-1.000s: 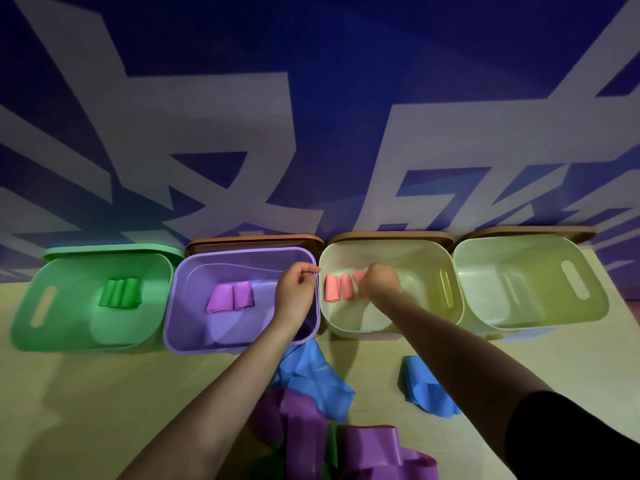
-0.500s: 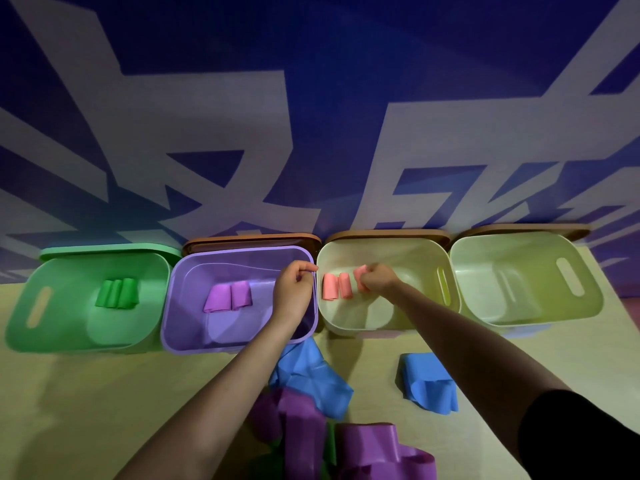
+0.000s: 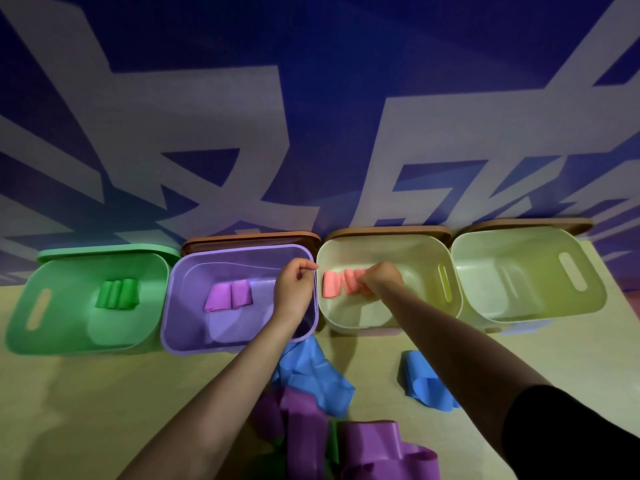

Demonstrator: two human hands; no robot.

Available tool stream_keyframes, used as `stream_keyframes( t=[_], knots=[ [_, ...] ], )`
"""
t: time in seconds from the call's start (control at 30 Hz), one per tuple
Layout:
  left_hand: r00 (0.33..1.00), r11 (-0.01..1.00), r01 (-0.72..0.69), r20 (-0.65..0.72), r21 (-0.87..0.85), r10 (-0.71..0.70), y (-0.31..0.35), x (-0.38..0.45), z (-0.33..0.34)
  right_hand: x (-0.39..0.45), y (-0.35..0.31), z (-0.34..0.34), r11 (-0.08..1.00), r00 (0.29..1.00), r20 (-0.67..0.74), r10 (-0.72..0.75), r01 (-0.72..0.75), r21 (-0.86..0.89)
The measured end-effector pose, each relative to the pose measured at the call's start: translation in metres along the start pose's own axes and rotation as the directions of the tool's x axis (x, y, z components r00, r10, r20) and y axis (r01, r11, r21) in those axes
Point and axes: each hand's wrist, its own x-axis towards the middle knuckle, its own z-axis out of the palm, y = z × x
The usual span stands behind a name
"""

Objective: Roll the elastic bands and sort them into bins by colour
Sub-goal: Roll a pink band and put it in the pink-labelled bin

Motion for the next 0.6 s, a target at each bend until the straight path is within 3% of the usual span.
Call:
stream_keyframes(
  t=[0.33, 0.5, 0.6],
  knots=[
    [1.0, 1.0, 0.0, 0.0, 0.001, 0.0, -0.002, 0.0, 0.001, -0.001, -0.007, 0.009, 0.996, 0.997, 0.028, -0.075, 0.074, 0.052],
    [1.0, 1.0, -0.006, 0.003, 0.01, 0.006, 0.0, -0.001, 0.001, -0.001, -0.007, 0.014, 0.997, 0.997, -0.025, -0.069, 0.07, 0.012],
    [1.0, 1.0, 0.003, 0.004, 0.013, -0.003, 0.0, 0.0, 0.002, -0.001, -0.008, 0.01, 0.997, 0.998, 0.02, -0.066, 0.067, -0.044]
  ],
)
